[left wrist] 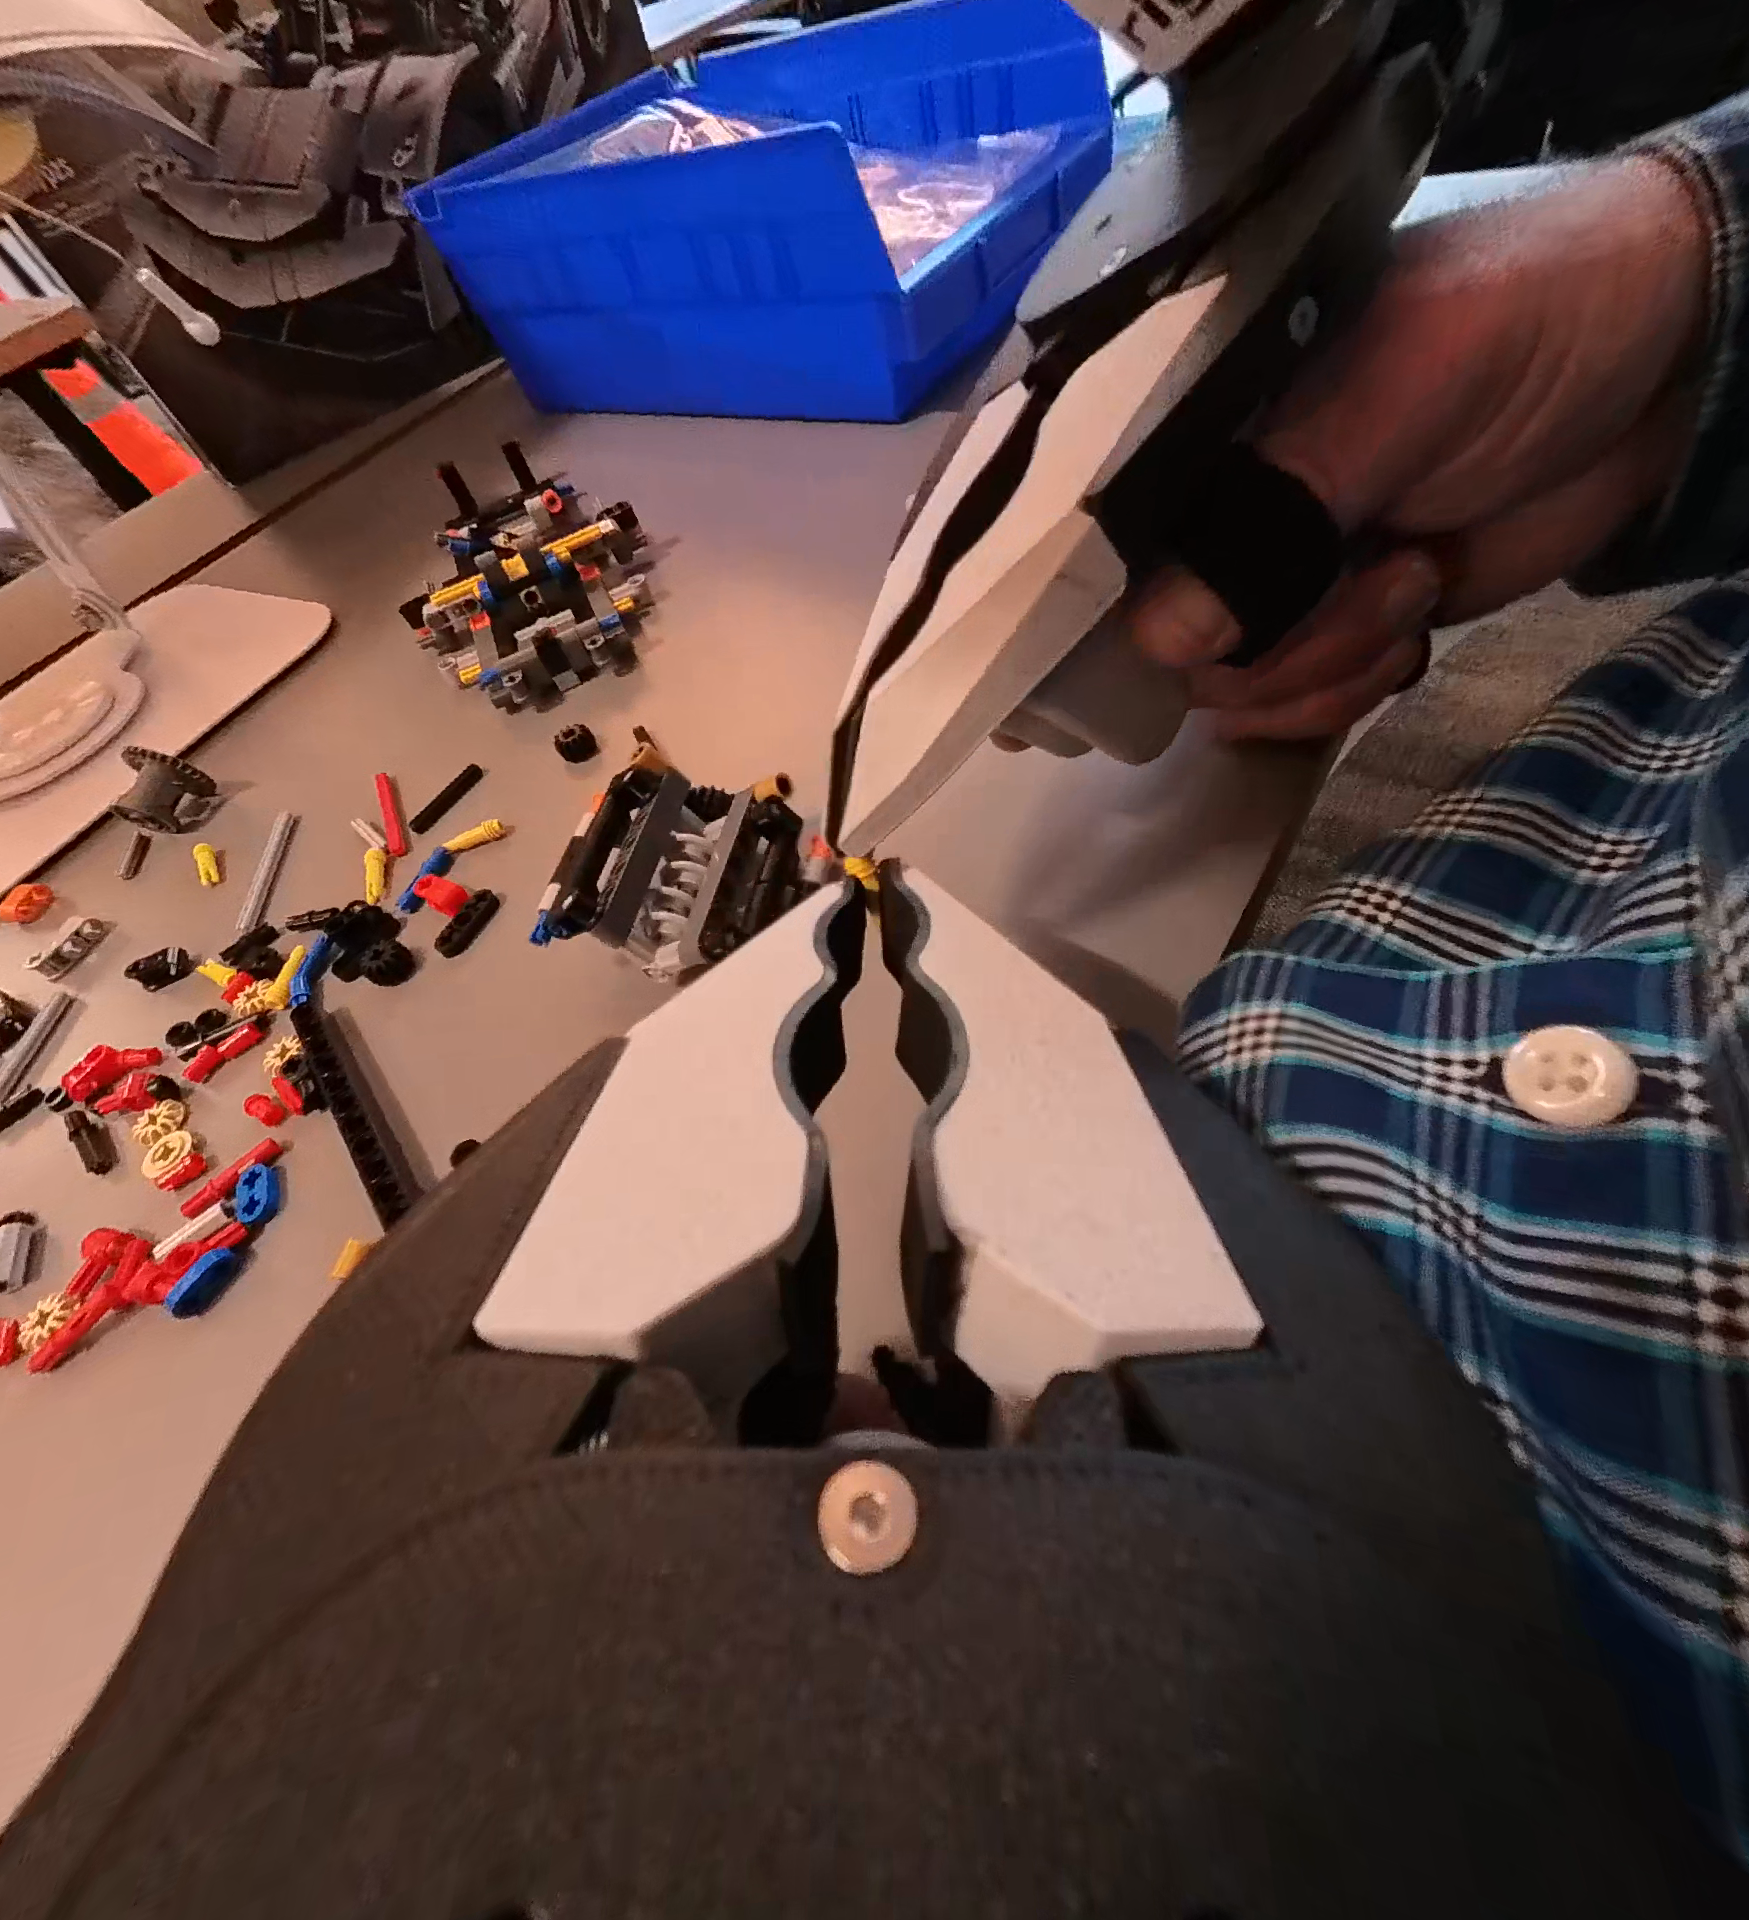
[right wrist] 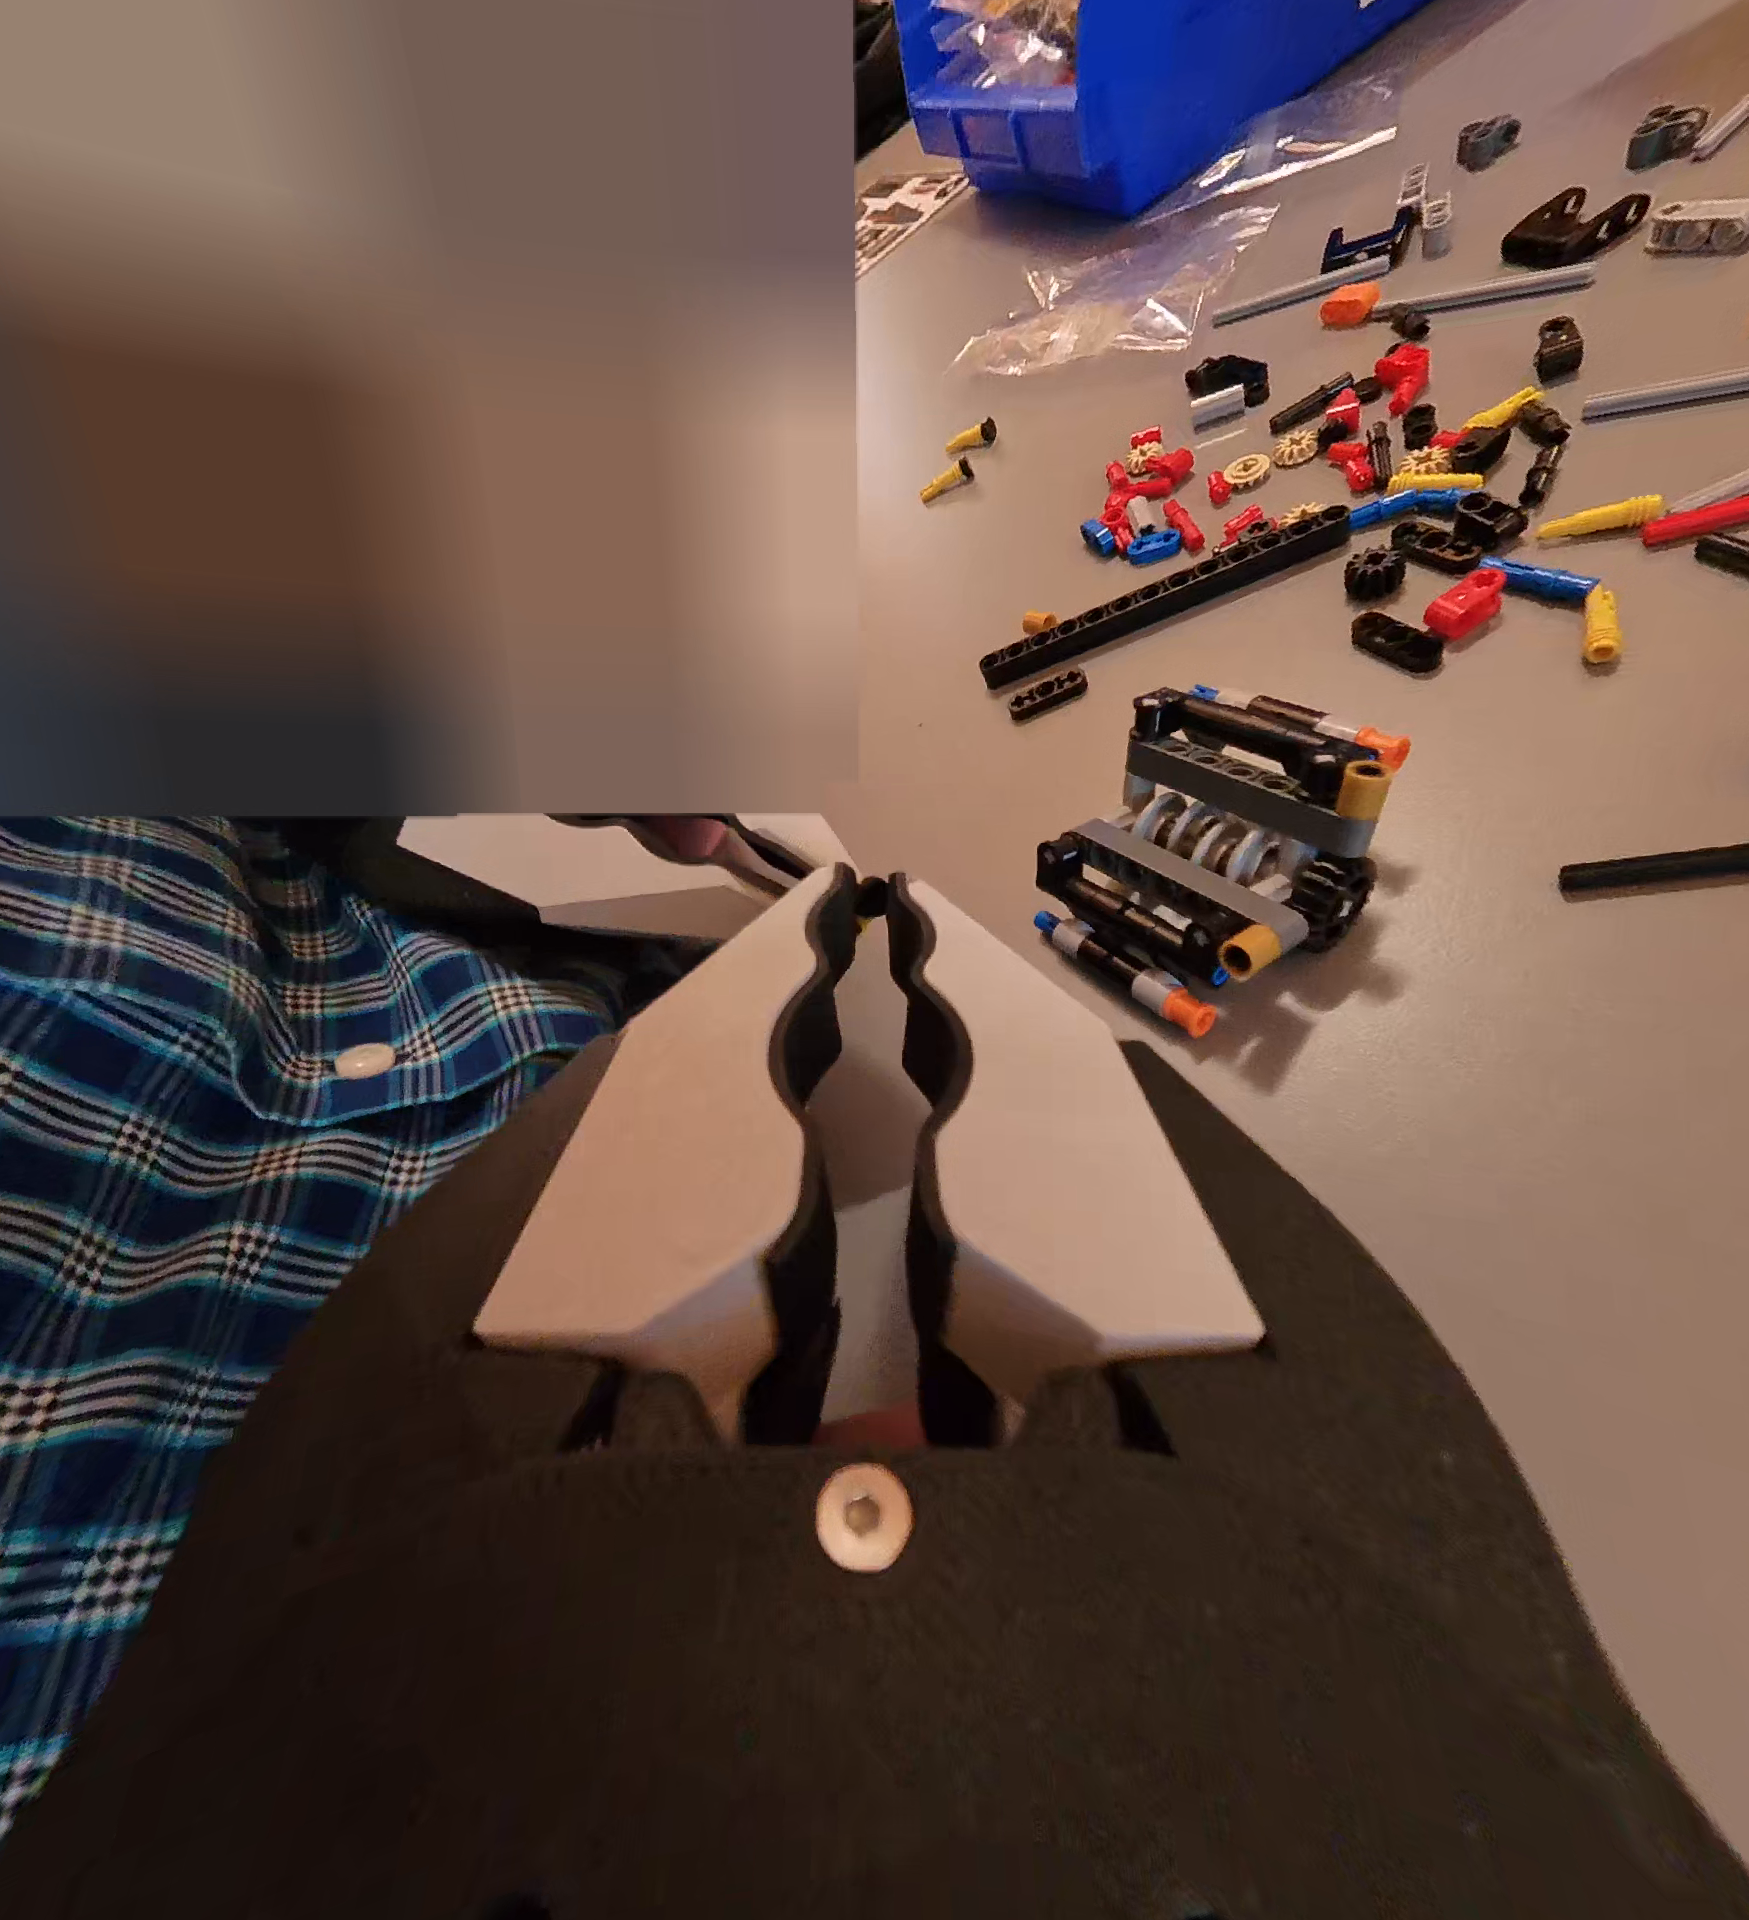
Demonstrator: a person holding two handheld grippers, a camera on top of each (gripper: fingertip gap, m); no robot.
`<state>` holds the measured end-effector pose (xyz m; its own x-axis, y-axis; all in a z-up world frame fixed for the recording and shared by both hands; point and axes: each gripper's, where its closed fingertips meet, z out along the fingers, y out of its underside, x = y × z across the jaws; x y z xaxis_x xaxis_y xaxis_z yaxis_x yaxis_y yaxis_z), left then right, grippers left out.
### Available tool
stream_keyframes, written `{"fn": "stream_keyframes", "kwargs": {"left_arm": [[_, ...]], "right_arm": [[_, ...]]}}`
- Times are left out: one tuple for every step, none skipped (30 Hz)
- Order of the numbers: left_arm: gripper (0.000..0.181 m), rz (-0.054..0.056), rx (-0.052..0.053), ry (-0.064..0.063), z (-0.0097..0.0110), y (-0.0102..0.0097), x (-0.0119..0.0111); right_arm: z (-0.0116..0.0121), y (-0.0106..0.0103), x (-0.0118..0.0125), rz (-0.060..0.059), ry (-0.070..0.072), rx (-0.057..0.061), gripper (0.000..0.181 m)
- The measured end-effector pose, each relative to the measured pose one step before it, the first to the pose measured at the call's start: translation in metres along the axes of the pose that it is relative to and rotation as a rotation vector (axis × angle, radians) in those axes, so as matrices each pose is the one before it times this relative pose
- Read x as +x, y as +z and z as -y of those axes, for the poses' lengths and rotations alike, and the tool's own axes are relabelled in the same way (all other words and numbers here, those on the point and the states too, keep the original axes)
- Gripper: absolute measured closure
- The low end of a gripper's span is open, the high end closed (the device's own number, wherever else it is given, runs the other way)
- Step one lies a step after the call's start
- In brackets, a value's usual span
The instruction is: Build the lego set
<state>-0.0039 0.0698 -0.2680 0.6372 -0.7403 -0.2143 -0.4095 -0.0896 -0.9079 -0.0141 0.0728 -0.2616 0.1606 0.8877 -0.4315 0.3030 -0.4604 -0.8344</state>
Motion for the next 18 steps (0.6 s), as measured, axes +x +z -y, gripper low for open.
{"fn": "stream_keyframes", "kwargs": {"left_arm": [[0.181, -0.007, -0.0136, 0.0096, -0.00133, 0.00134, 0.00163], [0.181, -0.0052, -0.012, 0.0085, -0.0011, 0.00117, 0.00131], [0.181, -0.0032, -0.0062, 0.0056, -0.00055, 0.00059, 0.00085], [0.181, -0.0059, -0.0096, 0.0072, -0.00101, 0.00075, 0.00133], [0.181, -0.0051, -0.0135, 0.008, -0.0014, 0.0012, 0.00126], [0.181, -0.0052, -0.0154, 0.006, -0.00157, 0.00138, 0.00102], [0.181, -0.0094, -0.0152, 0.0018, -0.00129, 0.00134, 0.00108], [0.181, -0.0084, -0.0137, 0.0005, -0.00143, 0.00121, 0.0009], [0.181, -0.0081, -0.0212, 0.0078, -0.00212, 0.00178, 0.00139], [0.181, -0.0092, -0.0201, 0.0067, -0.0019, 0.00173, 0.00137], [0.181, -0.0062, -0.0092, 0.0014, -0.00067, 0.00109, 0.00054], [0.181, -0.0077, -0.0144, 0.0015, -0.00139, 0.0014, 0.00088], [0.181, -0.0087, -0.0229, 0.0047, -0.00228, 0.00195, 0.00117], [0.181, -0.005, -0.0163, 0.0059, -0.0016, 0.00165, 0.0008], [0.181, -0.0037, -0.009, 0.0035, -0.00083, 0.00088, 0.00069], [0.181, -0.0036, -0.0105, 0.0047, -0.00105, 0.00101, 0.00073], [0.181, -0.0045, -0.0129, 0.0056, -0.00122, 0.00124, 0.00072], [0.181, -0.0046, -0.0096, 0.0027, -0.0009, 0.001, 0.0007]], "right_arm": [[-0.00223, -0.00073, 0.00061, -0.0062, -0.013, -0.0153, 0.177], [-0.00205, -0.00068, 0.00061, -0.0047, -0.0067, -0.0127, 0.178], [-0.00117, -0.00029, 0.00026, -0.0037, -0.0073, -0.0083, 0.178], [-0.00163, -0.00027, 0.00018, -0.0011, -0.008, -0.0116, 0.178], [-0.00218, -0.00004, 0.00074, -0.0056, -0.0165, -0.0175, 0.178], [-0.00196, 0.00009, 0.00094, -0.0076, -0.0227, -0.0177, 0.178], [-0.00195, 0.00014, 0.00076, 0.0, -0.0067, -0.015, 0.178], [-0.00173, 0.00013, 0.00066, -0.0009, -0.0065, -0.0132, 0.178], [-0.00279, 0.00055, 0.0008, -0.0063, -0.0159, -0.0211, 0.178], [-0.00272, 0.00049, 0.00088, -0.0053, -0.0151, -0.0218, 0.178], [-0.00151, -0.00011, 0.00062, 0.0012, -0.0054, -0.0115, 0.178], [-0.00194, 0.00021, 0.00094, 0.0023, 0.0, -0.015, 0.178], [-0.00275, 0.00095, 0.0011, -0.0079, -0.0153, -0.0221, 0.178], [-0.00203, 0.00088, 0.00076, -0.0077, -0.0189, -0.0179, 0.178], [-0.00167, 0.00029, 0.00044, 0.0028, -0.0043, -0.0129, 0.178], [-0.0015, 0.00027, 0.00044, 0.0024, -0.0039, -0.0124, 0.178], [-0.00171, 0.00072, 0.0003, -0.001, -0.009, -0.0132, 0.178], [-0.00136, 0.00055, 0.00037, -0.0034, -0.011, -0.0125, 0.178]]}}
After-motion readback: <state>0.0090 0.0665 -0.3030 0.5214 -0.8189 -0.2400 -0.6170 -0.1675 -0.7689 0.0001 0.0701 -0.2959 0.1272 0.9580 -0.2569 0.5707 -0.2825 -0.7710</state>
